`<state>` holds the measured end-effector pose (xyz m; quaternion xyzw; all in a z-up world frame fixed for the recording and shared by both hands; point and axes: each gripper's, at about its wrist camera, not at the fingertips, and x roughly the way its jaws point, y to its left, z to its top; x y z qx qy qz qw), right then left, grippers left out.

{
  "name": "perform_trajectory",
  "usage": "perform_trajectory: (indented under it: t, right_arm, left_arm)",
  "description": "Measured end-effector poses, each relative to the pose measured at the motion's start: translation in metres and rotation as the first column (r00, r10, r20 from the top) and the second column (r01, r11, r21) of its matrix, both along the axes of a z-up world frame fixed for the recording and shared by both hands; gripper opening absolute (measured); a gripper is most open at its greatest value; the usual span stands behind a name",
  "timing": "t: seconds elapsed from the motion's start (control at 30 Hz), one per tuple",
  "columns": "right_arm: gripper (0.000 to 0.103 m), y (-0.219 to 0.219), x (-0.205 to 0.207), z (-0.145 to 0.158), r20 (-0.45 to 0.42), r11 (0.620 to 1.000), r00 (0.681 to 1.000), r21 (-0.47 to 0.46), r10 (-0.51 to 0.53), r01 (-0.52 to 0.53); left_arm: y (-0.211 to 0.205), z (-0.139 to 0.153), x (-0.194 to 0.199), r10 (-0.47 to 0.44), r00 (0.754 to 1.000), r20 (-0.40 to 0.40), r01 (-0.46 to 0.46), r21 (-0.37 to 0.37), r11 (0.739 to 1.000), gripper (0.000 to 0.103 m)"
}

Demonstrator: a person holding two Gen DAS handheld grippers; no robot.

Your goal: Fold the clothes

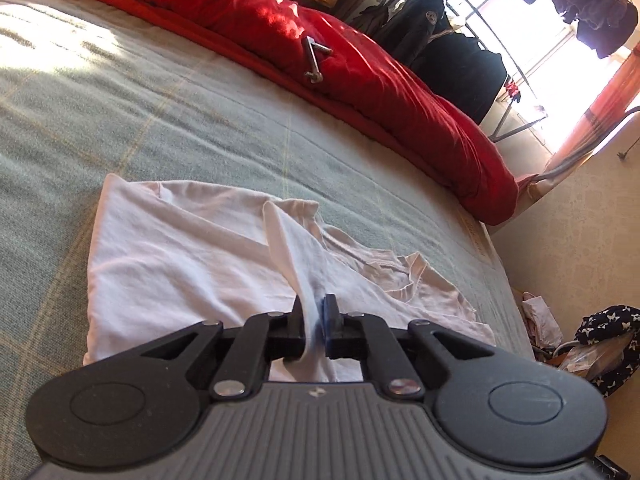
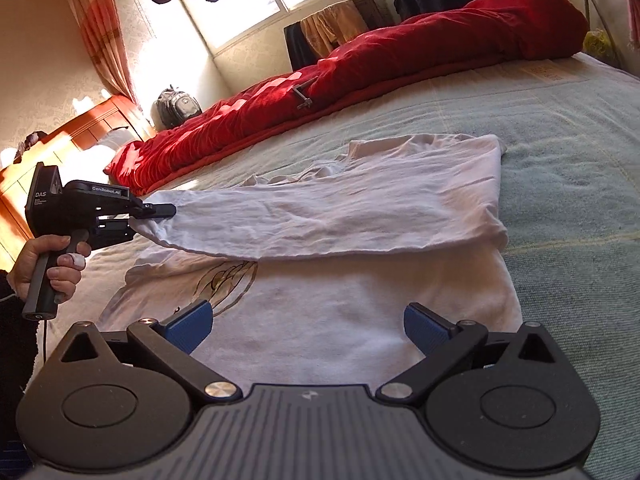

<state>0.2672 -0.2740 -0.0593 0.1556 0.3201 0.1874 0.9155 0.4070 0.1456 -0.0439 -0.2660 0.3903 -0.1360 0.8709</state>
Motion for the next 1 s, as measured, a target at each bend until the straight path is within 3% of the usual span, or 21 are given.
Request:
perform_trajectory:
  t: [0.2,0.43,0.5,0.53,0.6,0.7,0.77,0.83,0.9,0.97,1.0]
  right_arm:
    - [0.103,-0.010,0.002,0.013,0.057,0.988,0.997,-0.143,-0.046,0.054]
    - [0.100,-0.019,0.024,0.024,0.114,0.930,0.991,-0.353,-0.069,0.105]
    - [0.085,-0.028,0.037,0.030,0.112,0.930,0.990,-0.350,-0.080,0.115]
    - [0.081,-0.033,0.044,0.032,0.107,0.938,0.991,-0.326,-0.084,0.114]
    - [0.063,-0.044,0.065,0.037,0.068,0.967,0.995,-0.240,-0.071,0.085]
    - [0.048,-0.050,0.098,0.031,-0.016,0.989,0.999,-0.141,-0.036,0.033]
    - [0.043,-0.052,0.120,0.023,-0.077,0.996,0.997,-0.088,-0.010,0.003]
    - [0.040,-0.053,0.137,0.006,-0.123,0.991,0.992,-0.130,-0.038,0.022]
    - [0.011,-0.067,0.140,-0.002,-0.141,0.990,0.986,-0.127,-0.084,0.066]
    - [0.006,-0.080,0.142,-0.009,-0.154,0.986,0.980,-0.127,-0.128,0.109]
    - [0.010,-0.082,0.136,-0.003,-0.125,0.982,0.982,-0.140,-0.142,0.125]
  left_arm:
    - [0.016,-0.026,-0.003,0.046,0.996,-0.082,-0.046,-0.002,0.999,0.005]
    - [0.020,-0.033,-0.004,0.038,0.994,-0.099,-0.039,-0.008,0.999,0.006]
    - [0.019,-0.034,-0.004,0.037,0.994,-0.102,-0.038,-0.006,0.999,0.006]
    - [0.019,-0.035,-0.004,0.038,0.994,-0.103,-0.039,-0.006,0.999,0.006]
    - [0.019,-0.036,-0.004,0.040,0.994,-0.106,-0.041,-0.007,0.999,0.006]
    - [0.019,-0.037,-0.003,0.042,0.993,-0.111,-0.043,-0.006,0.999,0.006]
    - [0.019,-0.037,-0.003,0.043,0.993,-0.114,-0.044,-0.009,0.999,0.006]
    - [0.019,-0.037,-0.003,0.041,0.993,-0.115,-0.042,-0.005,0.999,0.009]
    - [0.019,-0.038,-0.003,0.039,0.993,-0.115,-0.039,-0.002,0.999,0.010]
    - [0.019,-0.038,-0.003,0.036,0.993,-0.116,-0.036,0.002,0.999,0.011]
    - [0.019,-0.038,-0.002,0.035,0.993,-0.116,-0.035,0.004,0.999,0.010]
